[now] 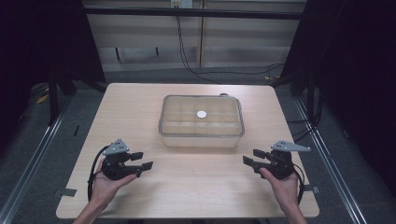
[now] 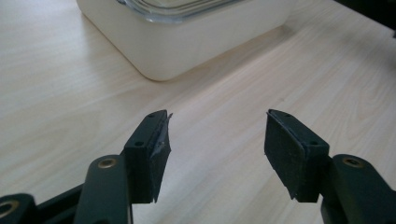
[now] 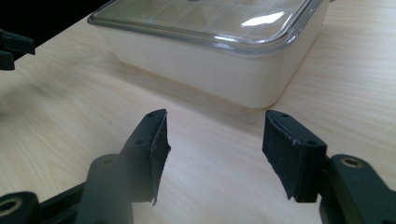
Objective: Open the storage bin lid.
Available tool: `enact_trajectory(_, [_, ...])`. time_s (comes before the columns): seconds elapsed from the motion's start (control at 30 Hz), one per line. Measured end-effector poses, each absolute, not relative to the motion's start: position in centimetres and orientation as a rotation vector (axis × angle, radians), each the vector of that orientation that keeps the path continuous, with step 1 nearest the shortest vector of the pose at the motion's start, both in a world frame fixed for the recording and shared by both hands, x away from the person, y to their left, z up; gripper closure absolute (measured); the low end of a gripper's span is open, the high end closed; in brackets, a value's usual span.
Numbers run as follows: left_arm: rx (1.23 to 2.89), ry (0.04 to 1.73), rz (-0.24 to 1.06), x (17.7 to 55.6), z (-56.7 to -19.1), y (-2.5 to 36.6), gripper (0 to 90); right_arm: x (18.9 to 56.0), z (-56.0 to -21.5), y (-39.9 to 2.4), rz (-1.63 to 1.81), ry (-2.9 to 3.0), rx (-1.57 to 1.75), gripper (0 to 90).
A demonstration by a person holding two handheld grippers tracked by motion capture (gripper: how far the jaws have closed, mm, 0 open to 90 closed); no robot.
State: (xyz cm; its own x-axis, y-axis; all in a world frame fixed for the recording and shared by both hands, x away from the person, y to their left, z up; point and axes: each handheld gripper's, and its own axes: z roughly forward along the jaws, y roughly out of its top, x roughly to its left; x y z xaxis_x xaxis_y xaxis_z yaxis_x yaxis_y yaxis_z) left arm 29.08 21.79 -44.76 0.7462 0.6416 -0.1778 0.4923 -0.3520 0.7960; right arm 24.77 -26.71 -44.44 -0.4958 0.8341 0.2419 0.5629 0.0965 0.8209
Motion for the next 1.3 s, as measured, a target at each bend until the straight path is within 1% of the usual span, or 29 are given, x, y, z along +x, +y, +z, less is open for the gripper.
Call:
enact_trajectory(0.07, [1.993,0.856,0.188,29.5,-44.4,22.1,40.0,25.4,-44.1,-26.5,1.341,2.094,1.386,39.1])
enact_trajectory(0.13, [1.973,0.87,0.199,29.8,-44.1,22.4,39.4,26.0,-43.7,-26.3,1.355,2.103,1.376,38.5])
enact_trajectory(0.17, [1.964,0.913,0.196,30.6,-44.0,23.1,40.2,26.4,-43.4,-26.0,1.364,2.103,1.357,38.1])
enact_trajectory(0.27, [1.954,0.938,0.189,31.5,-43.9,23.7,40.7,26.9,-43.1,-25.7,1.36,2.117,1.345,36.6])
enact_trajectory(0.37, [1.909,0.968,0.204,32.5,-43.6,24.3,39.8,27.6,-42.9,-25.6,1.376,2.137,1.327,36.6])
enact_trajectory(0.57, [1.91,0.969,0.227,34.0,-42.8,23.2,36.4,29.3,-42.7,-25.7,1.377,2.135,1.326,33.5])
enact_trajectory(0.63, [1.912,0.964,0.225,34.4,-42.6,22.6,34.6,30.2,-42.6,-26.0,1.42,2.138,1.359,35.7])
enact_trajectory(0.67, [1.918,0.964,0.228,34.6,-42.6,22.3,34.6,30.2,-42.6,-26.0,1.42,2.138,1.359,35.7])
enact_trajectory(0.7, [1.94,0.956,0.238,34.8,-42.5,21.9,33.0,30.9,-42.6,-26.1,1.397,2.147,1.357,33.7])
enact_trajectory(0.77, [1.957,0.95,0.25,35.2,-42.3,21.4,32.5,31.2,-42.5,-26.1,1.392,2.154,1.357,33.6])
enact_trajectory(0.87, [1.959,0.94,0.251,35.7,-42.0,20.7,31.9,32.0,-42.2,-26.2,1.372,2.161,1.363,34.7])
enact_trajectory(0.93, [1.961,0.941,0.251,36.4,-41.8,20.4,32.1,32.7,-41.9,-26.3,1.4,2.169,1.366,40.1])
enact_trajectory(1.0, [1.956,0.943,0.245,36.6,-41.8,20.4,32.1,33.1,-41.7,-26.4,1.387,2.179,1.364,40.2])
enact_trajectory(1.07, [1.966,0.954,0.24,37.0,-41.8,20.3,32.2,33.5,-41.5,-26.4,1.356,2.16,1.376,37.7])
enact_trajectory(1.17, [1.956,0.968,0.234,37.5,-41.8,20.4,32.8,34.3,-41.3,-26.6,1.357,2.166,1.41,37.3])
enact_trajectory(1.23, [1.951,0.974,0.226,37.9,-41.8,20.3,32.7,34.8,-41.3,-26.8,1.339,2.16,1.417,33.8])
enact_trajectory(1.3, [1.955,0.974,0.212,38.3,-42.1,20.0,32.3,35.3,-41.4,-26.8,1.319,2.171,1.429,32.2])
